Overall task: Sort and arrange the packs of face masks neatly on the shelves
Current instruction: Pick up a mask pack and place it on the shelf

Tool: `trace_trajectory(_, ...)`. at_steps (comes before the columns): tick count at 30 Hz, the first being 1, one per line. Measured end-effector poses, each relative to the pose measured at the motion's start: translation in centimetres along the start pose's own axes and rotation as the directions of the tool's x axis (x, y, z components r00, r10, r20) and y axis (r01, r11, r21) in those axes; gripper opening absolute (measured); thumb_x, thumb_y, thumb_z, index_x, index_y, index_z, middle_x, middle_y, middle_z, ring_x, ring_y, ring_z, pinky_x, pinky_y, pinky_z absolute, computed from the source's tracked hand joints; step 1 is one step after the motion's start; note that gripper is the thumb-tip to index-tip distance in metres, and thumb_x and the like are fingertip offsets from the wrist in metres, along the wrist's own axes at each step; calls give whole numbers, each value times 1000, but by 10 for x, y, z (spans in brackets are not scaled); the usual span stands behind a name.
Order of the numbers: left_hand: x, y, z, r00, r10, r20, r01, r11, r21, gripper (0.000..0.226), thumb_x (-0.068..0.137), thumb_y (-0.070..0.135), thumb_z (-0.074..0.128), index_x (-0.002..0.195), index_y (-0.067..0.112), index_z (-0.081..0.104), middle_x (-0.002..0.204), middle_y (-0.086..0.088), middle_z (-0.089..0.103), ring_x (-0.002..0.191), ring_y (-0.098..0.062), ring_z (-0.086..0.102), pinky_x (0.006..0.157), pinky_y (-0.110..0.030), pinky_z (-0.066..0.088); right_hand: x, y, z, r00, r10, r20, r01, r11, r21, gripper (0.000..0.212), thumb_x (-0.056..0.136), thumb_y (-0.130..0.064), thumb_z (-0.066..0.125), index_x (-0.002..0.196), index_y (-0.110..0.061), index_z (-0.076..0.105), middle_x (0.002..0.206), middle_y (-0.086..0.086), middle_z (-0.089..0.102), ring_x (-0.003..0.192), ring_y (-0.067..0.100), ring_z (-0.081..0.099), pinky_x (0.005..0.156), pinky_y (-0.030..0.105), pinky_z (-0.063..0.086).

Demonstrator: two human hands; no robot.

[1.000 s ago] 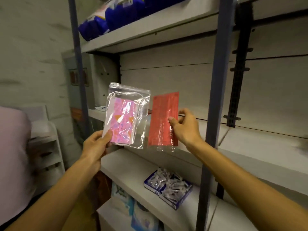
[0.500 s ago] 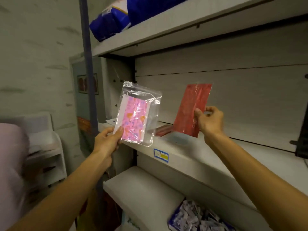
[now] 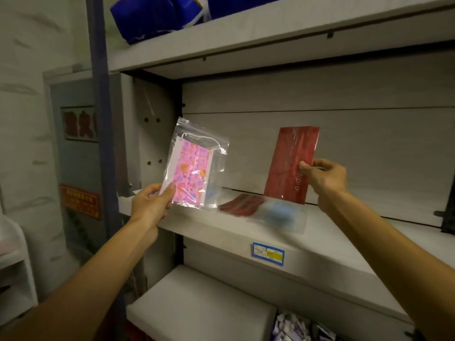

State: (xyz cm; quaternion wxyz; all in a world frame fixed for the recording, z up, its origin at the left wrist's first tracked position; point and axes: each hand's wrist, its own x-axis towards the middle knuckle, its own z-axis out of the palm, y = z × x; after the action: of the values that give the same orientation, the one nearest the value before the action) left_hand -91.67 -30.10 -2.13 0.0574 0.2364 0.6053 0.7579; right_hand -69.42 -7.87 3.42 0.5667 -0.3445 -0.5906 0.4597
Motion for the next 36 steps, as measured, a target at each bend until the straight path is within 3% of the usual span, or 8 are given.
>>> trace_trajectory(4, 35, -1, -22, 998, -11, 58, 11, 1000, 1, 18, 86, 30, 68, 100, 20, 63, 83, -2, 63, 66, -11, 51, 62, -25, 43, -8, 2, 26, 999, 33, -43, -34, 999, -19, 32, 80, -25, 77, 104, -6, 68, 98, 9, 69, 79, 20, 62, 55, 22, 37)
trace_trajectory(9, 73, -12, -45, 996, -1, 93, 1, 1000, -9, 22, 85, 28, 69, 103, 17, 63, 87, -1, 64, 67, -10, 53, 61, -23, 43, -26, 8, 54, 998, 34, -57, -38, 998, -57, 24, 80, -18, 77, 95, -6, 62, 90, 9, 66, 81, 22, 63, 74, 31, 48)
trace_trajectory(14, 95, -29, -44, 992, -15, 127, 15, 1000, -4, 22, 87, 27, 68, 105, 16, 63, 91, -2, 63, 66, -8, 52, 59, -22, 41, -30, 17, 74, 997, 34, -66, -39, 996, -84, 19, 82, -13, 74, 76, -10, 56, 75, 6, 63, 68, 17, 62, 58, 23, 46)
trace_trajectory(18, 118, -35, -31, 987, -16, 158, 21, 999, -30, 21, 88, 24, 67, 106, 15, 62, 87, 2, 63, 70, -9, 55, 59, -21, 42, -12, 28, 93, 996, 73, -52, -80, 985, -152, 17, 83, -15, 74, 87, -5, 61, 80, 7, 66, 71, 17, 64, 59, 23, 47)
trace_trajectory(22, 144, -41, -15, 982, -17, 190, 24, 999, -32, 25, 88, 25, 66, 109, 12, 63, 91, -2, 64, 71, -11, 56, 59, -21, 42, 10, 45, 116, 993, 117, -1, -114, 964, -240, 15, 84, -12, 73, 80, -3, 61, 76, 6, 64, 67, 16, 60, 54, 20, 41)
trace_trajectory(28, 174, -57, 8, 980, -42, 197, 56, 996, -66, 21, 89, 25, 66, 107, 14, 63, 80, 3, 62, 64, -10, 52, 61, -24, 43, 38, 71, 141, 994, 100, 33, -78, 906, -417, 19, 82, -14, 76, 67, -7, 64, 70, 6, 65, 68, 20, 63, 80, 38, 56)
trace_trajectory(32, 187, -68, 19, 975, -63, 213, 80, 994, -74, 24, 88, 26, 66, 109, 14, 64, 86, -1, 64, 68, -10, 54, 60, -23, 43, 40, 81, 147, 995, 85, 46, -46, 832, -554, 19, 82, -16, 75, 79, 2, 69, 74, 10, 69, 67, 20, 64, 76, 37, 56)
trace_trajectory(36, 192, -67, 25, 961, -86, 264, 106, 992, -62, 14, 87, 28, 67, 98, 19, 65, 86, -1, 65, 70, -13, 54, 61, -26, 44, 37, 85, 150, 996, 77, 38, -29, 721, -692, 29, 82, -16, 74, 98, 6, 66, 97, 23, 69, 91, 36, 66, 80, 45, 54)
